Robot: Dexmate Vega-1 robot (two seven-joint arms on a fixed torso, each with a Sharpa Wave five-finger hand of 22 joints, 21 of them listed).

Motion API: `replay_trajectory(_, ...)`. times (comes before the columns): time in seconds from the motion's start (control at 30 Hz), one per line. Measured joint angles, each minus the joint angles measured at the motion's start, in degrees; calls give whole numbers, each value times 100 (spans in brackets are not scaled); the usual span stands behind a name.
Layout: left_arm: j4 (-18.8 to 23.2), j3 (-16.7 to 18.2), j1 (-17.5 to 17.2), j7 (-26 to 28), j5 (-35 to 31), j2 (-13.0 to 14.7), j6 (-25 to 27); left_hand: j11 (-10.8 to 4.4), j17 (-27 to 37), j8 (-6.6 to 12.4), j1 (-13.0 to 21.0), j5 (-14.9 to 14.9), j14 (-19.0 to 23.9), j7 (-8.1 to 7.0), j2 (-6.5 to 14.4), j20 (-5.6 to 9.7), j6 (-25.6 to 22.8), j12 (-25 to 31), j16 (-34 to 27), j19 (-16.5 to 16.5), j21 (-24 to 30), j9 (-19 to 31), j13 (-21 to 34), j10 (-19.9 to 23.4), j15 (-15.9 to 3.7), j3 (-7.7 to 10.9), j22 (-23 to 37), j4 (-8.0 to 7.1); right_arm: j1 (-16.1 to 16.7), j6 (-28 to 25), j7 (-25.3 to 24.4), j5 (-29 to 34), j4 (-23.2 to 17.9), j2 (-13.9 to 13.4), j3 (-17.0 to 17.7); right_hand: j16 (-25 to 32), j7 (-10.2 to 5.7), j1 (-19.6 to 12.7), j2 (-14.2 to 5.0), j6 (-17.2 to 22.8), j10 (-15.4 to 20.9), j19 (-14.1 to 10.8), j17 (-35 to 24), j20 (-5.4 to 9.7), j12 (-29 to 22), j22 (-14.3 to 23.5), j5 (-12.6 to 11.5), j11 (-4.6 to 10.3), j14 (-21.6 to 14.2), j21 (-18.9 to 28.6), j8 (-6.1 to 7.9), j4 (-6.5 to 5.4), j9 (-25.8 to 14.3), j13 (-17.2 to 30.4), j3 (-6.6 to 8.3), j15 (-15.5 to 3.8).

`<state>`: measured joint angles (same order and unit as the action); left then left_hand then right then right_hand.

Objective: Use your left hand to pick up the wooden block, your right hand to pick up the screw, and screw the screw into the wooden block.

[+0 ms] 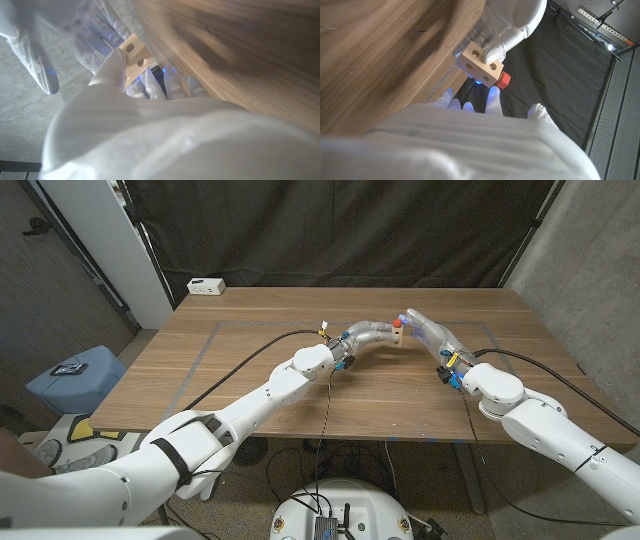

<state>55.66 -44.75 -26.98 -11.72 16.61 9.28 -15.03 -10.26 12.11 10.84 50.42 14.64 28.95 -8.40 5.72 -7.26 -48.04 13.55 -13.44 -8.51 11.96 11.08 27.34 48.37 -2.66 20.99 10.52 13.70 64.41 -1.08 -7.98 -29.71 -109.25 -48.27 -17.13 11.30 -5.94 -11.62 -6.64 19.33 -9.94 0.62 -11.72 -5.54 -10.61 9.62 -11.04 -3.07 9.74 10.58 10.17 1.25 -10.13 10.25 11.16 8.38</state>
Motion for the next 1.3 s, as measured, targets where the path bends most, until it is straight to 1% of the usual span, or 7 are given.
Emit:
replay_trajectory(0.1,-23,1,11,-5,4,-9,0,-1,0,0,0,0,0,0,0,0,0,0,0,0,0,0,0,-1,0,0,0,0,6,0,-4,-2,0,0,0,0,0,0,0,0,0,0,0,0,0,0,0,0,0,0,3,0,0,0,0,0)
replay_trajectory(0.13,-32,1,15,-6,6,-13,0,-1,0,0,0,0,0,0,0,0,0,0,0,0,0,0,0,-1,0,0,0,0,9,0,-5,-2,1,0,0,0,0,0,0,0,0,0,0,0,0,0,0,0,0,0,23,0,0,0,0,0)
replay_trajectory(0.5,-156,3,61,-30,18,-63,-7,4,0,0,0,-1,0,0,0,0,0,0,0,0,0,-3,0,-11,0,0,0,0,35,-47,-36,-23,-11,-20,0,0,-1,-1,0,1,0,0,0,0,0,0,0,0,0,0,22,0,0,0,0,0)
replay_trajectory(0.67,-219,4,82,-43,25,-88,-26,5,0,0,0,-2,0,0,0,0,0,0,0,0,0,-5,0,-13,0,0,0,0,50,-71,-46,-31,-42,-38,5,0,-32,-1,0,32,0,0,-1,0,0,0,0,0,0,0,22,-14,0,0,14,0)
replay_trajectory(0.77,-241,4,90,-53,28,-97,-36,7,0,0,0,-5,0,1,0,0,0,0,0,0,0,-4,0,-16,0,0,0,0,57,-77,-49,-33,-56,-46,9,0,-32,-1,-1,32,0,0,-1,0,0,0,0,0,0,0,22,10,0,0,40,0)
replay_trajectory(1.23,-420,4,158,-84,35,-181,-90,-8,0,0,0,-16,0,2,0,-1,2,0,0,1,0,0,0,-2,0,0,0,0,98,-130,-83,-49,-133,-89,37,0,-31,-1,0,32,0,0,-1,0,0,0,0,0,21,0,22,10,0,0,40,-21)
replay_trajectory(1.3,-437,3,165,-85,35,-188,-91,-8,0,0,0,-16,0,2,0,0,2,0,0,1,0,0,0,-2,0,0,0,0,101,-135,-90,-50,-135,-91,40,0,-53,-1,-1,53,0,0,-1,0,1,0,0,0,21,0,22,10,0,0,40,-21)
